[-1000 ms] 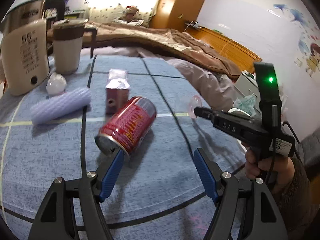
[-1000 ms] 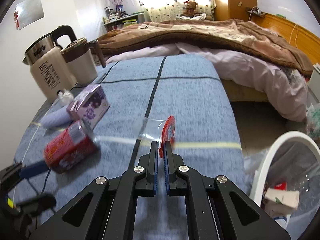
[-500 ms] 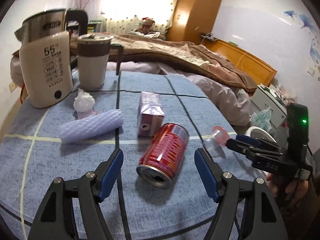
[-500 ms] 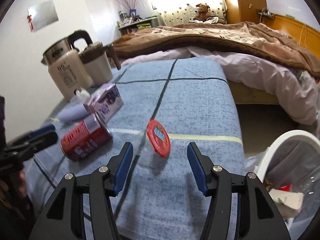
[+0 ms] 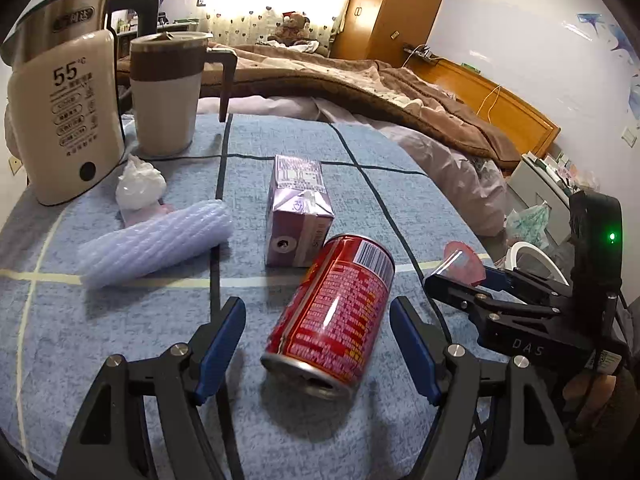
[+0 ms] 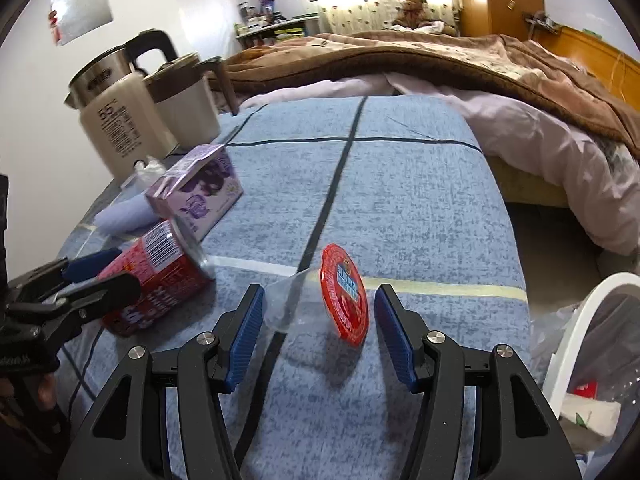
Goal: Collect trash
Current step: 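Grasp the red cartoon can with the left tool while the right tool grasps the red-lidded clear cup, then carry the can with the left tool while the right tool carries the clear cup over the bin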
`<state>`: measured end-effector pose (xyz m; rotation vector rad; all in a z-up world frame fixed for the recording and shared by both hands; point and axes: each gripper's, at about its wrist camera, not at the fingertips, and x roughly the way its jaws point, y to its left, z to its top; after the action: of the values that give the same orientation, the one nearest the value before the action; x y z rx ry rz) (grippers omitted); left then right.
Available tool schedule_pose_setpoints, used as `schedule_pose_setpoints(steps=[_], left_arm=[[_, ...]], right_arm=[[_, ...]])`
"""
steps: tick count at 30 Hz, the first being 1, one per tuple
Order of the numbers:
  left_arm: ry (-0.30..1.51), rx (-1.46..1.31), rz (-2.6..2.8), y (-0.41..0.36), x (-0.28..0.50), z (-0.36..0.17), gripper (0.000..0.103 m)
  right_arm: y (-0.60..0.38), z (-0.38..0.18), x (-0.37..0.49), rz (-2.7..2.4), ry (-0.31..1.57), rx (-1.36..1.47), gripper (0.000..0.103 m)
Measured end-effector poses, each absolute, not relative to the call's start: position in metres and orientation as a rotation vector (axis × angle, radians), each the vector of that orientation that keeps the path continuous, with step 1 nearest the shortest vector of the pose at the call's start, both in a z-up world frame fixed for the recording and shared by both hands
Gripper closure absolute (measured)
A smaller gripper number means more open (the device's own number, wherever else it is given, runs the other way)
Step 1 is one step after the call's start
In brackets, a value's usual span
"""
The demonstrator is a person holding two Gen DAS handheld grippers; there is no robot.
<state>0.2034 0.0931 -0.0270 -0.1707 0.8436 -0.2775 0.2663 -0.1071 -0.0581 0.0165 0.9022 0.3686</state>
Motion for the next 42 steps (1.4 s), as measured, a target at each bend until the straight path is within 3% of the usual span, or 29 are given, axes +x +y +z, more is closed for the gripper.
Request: schedule_pose_setpoints(steps=[10,13,18,42], left_arm=[[0.885,-0.139,-0.295,0.08,0.209,-0.034,0.028],[0.886,-0.132,-0.282,0.079,0.21,-0.034,0.036],[0.886,-0.125,-0.266,0.075,0.206,-0.031,0.041],[0.8,-0.119,-0.32,0.032,0.167,-0.002,0.045]], right_arm=[[-0.123,-0.057,0.261,0.329,0.893,0.073,0.05],[-0.127,-0.055,0.258,0.324,0.885,0.085,0.051],[-0.129,-0.054,0.251,0.322,0.888,0.088,0.051],[-0.18,-0.019,0.192,0.27,0.787,0.168,0.051]])
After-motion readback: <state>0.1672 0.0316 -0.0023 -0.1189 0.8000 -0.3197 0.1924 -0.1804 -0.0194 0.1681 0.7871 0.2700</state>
